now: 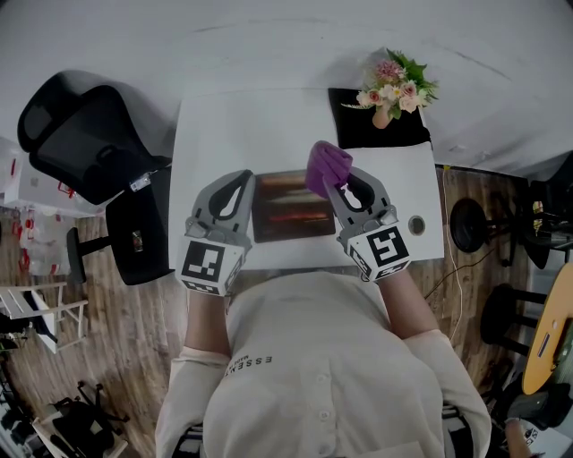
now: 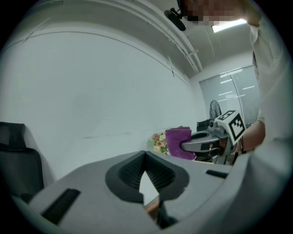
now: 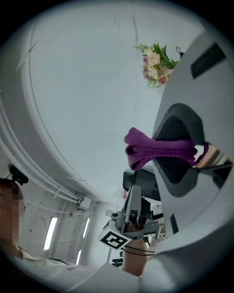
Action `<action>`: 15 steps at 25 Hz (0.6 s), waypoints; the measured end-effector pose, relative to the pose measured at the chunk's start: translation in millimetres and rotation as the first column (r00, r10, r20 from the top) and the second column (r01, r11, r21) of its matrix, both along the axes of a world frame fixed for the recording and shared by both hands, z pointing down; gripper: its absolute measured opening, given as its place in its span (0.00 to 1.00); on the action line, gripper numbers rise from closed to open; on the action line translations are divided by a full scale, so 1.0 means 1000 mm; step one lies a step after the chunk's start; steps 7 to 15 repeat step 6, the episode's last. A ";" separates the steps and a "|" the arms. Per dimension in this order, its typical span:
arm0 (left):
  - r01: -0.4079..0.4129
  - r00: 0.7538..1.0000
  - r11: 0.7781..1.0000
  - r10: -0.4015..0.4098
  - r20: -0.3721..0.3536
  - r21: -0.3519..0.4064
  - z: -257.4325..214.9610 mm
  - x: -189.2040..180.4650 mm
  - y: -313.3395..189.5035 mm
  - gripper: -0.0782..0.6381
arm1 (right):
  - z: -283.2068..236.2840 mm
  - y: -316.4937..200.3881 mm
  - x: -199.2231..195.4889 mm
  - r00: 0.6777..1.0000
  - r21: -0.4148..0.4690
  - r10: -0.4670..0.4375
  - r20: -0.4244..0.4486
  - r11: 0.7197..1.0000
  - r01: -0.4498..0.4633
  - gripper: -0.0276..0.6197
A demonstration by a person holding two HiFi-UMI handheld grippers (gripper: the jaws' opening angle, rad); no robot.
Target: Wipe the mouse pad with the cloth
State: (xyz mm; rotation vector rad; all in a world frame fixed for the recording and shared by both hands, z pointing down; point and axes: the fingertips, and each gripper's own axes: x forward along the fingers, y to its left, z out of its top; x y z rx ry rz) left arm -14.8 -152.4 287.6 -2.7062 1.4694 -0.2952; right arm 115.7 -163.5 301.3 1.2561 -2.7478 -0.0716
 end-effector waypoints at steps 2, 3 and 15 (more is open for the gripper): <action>0.000 1.000 1.000 0.000 0.002 -0.002 0.000 0.001 0.001 0.11 | -0.001 0.000 0.000 1.000 0.005 -0.002 -0.001 1.000 0.002 0.18; 0.000 1.000 1.000 0.000 0.002 -0.002 0.001 0.001 0.001 0.11 | -0.002 0.001 0.000 1.000 0.007 -0.002 -0.003 1.000 0.002 0.18; 0.001 1.000 1.000 -0.001 0.001 -0.003 0.002 0.001 0.002 0.11 | -0.002 0.001 0.001 1.000 0.010 0.003 -0.004 1.000 -0.003 0.18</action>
